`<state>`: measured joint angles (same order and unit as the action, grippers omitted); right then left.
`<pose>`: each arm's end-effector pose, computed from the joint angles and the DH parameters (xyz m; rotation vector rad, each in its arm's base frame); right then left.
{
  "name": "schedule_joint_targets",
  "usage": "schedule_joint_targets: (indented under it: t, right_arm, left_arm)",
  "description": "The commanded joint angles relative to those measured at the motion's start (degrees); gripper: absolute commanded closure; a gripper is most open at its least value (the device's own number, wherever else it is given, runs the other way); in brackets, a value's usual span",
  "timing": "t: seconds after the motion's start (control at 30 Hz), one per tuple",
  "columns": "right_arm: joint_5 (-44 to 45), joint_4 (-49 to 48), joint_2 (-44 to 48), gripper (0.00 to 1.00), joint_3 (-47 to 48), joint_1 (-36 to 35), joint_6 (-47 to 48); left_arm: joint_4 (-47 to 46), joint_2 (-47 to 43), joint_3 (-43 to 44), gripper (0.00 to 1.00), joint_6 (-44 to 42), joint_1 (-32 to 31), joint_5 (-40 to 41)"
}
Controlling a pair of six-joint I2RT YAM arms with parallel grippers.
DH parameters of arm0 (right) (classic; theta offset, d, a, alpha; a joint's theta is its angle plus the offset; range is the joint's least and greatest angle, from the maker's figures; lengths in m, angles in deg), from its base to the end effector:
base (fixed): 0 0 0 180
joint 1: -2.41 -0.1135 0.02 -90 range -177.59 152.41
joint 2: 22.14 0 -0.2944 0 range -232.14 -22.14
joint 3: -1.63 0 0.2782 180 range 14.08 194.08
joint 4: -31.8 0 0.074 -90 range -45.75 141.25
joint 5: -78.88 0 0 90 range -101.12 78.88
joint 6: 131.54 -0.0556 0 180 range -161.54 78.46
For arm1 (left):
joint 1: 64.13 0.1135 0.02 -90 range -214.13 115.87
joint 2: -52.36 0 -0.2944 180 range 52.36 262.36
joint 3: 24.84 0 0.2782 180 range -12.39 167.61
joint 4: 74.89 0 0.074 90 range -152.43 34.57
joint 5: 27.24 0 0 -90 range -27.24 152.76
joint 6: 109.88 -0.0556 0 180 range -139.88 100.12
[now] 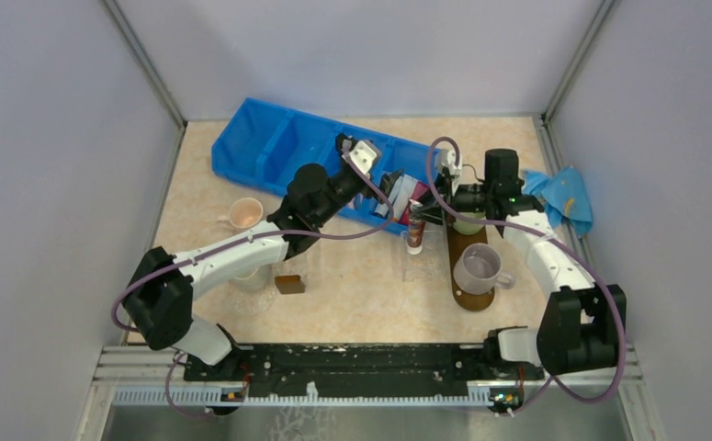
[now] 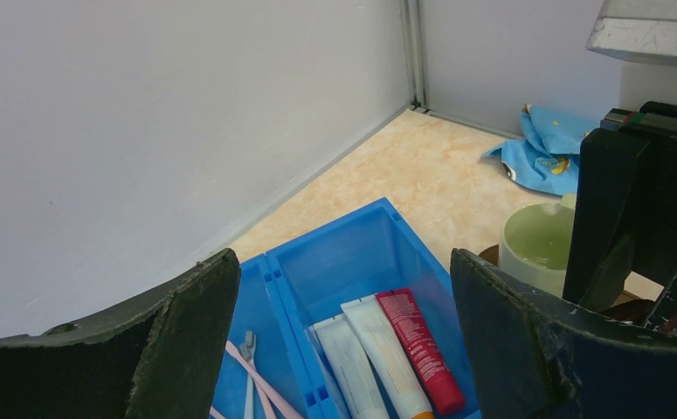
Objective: Prepare toiletry sets of a toothbrush and toothpaste on the tray
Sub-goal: Place the toothpaste in the toothpaste holder.
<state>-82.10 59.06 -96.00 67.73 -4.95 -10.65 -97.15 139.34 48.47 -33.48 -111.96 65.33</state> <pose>0.2801 0.0892 0.3059 -1.1988 1.4552 1.0464 0.2723 -0.2969 0.3611 0.7015 1.2541 -0.4606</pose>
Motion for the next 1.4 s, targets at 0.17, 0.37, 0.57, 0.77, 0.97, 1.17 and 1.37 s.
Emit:
schedule_joint_targets:
  t: [0.17, 0.37, 0.57, 0.77, 0.97, 1.17, 1.37]
  right_arm:
    - [-0.49, -1.00, 0.21, 0.99, 0.02, -0.82, 1.51]
    - [0.88, -2.87, -0.31, 0.97, -1.70, -0.82, 1.51]
    - [1.13, -3.96, -0.40, 0.97, -2.15, -0.82, 0.74]
    - [1.66, -6.63, -0.88, 0.96, -3.80, -0.82, 0.19]
    - [2.36, -5.37, -1.18, 0.95, -4.90, -0.81, 4.52]
    - [2.36, -5.96, -1.78, 0.90, -7.36, -0.82, 9.14]
    - [2.05, -5.57, -2.80, 0.86, -8.46, -0.91, 12.66]
  left_arm:
    - [-1.60, -0.76, -0.48, 0.06, -0.27, 0.29, -0.63]
    - [-1.58, -0.84, -0.52, 0.06, -0.26, 0.31, -0.77]
    - [-1.58, -0.93, -0.57, 0.06, -0.29, 0.31, -0.88]
    - [-1.51, -0.94, -0.57, 0.06, -0.32, 0.29, -0.99]
    - [-1.49, -1.02, -0.65, 0.06, -0.30, 0.29, -0.99]
    - [-1.49, -1.18, -0.69, 0.06, -0.29, 0.29, -1.04]
    - [-1.49, -1.37, -0.92, 0.06, -0.33, 0.30, -1.15]
